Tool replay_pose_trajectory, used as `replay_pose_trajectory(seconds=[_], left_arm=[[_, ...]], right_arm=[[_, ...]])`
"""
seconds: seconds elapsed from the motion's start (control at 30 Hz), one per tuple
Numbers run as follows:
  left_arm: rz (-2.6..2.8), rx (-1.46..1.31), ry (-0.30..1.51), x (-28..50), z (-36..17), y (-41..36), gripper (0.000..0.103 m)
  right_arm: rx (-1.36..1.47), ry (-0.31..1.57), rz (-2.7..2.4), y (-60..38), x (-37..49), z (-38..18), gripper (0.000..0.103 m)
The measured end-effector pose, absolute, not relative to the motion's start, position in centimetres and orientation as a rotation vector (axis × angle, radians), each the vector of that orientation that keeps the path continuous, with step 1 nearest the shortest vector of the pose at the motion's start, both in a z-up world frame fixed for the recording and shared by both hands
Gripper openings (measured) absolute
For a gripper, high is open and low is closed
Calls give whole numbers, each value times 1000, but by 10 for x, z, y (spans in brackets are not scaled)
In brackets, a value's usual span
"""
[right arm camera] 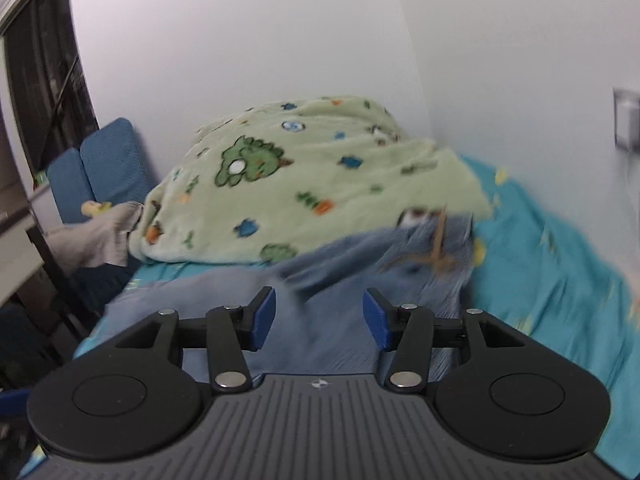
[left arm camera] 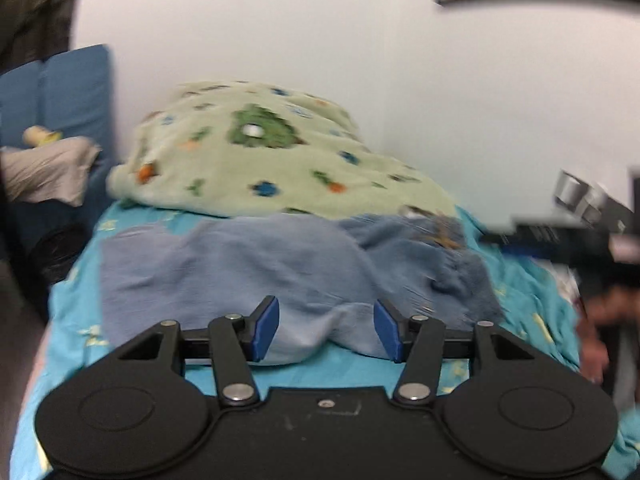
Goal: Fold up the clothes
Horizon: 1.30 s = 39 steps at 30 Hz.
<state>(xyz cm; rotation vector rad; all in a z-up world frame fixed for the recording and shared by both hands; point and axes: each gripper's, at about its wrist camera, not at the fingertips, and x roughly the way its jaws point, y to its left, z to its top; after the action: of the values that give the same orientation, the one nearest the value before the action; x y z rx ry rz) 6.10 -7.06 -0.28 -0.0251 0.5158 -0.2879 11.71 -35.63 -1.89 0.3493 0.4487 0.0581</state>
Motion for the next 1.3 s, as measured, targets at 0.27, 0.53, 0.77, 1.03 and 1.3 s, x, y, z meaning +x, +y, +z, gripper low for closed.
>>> replay_pose_trajectory(seconds=[0.27, 0.53, 0.77, 1.03, 1.3], left_arm=[[-190, -185, 551, 73, -15, -21, 49], [-97, -334, 604, 97, -30, -3, 50], [-49, -337, 599, 108, -38, -5, 50], [-2, -266, 616, 121, -51, -18, 50], [59, -181, 586, 122, -57, -19, 50]], right_arm=[[674, 590, -17, -336, 115, -85, 61], [948, 668, 2, -337, 150, -147, 70], [1164, 709, 130, -300, 188, -170, 85], [1114, 635, 175, -299, 217, -180, 86], [994, 575, 98, -308, 209, -174, 2]])
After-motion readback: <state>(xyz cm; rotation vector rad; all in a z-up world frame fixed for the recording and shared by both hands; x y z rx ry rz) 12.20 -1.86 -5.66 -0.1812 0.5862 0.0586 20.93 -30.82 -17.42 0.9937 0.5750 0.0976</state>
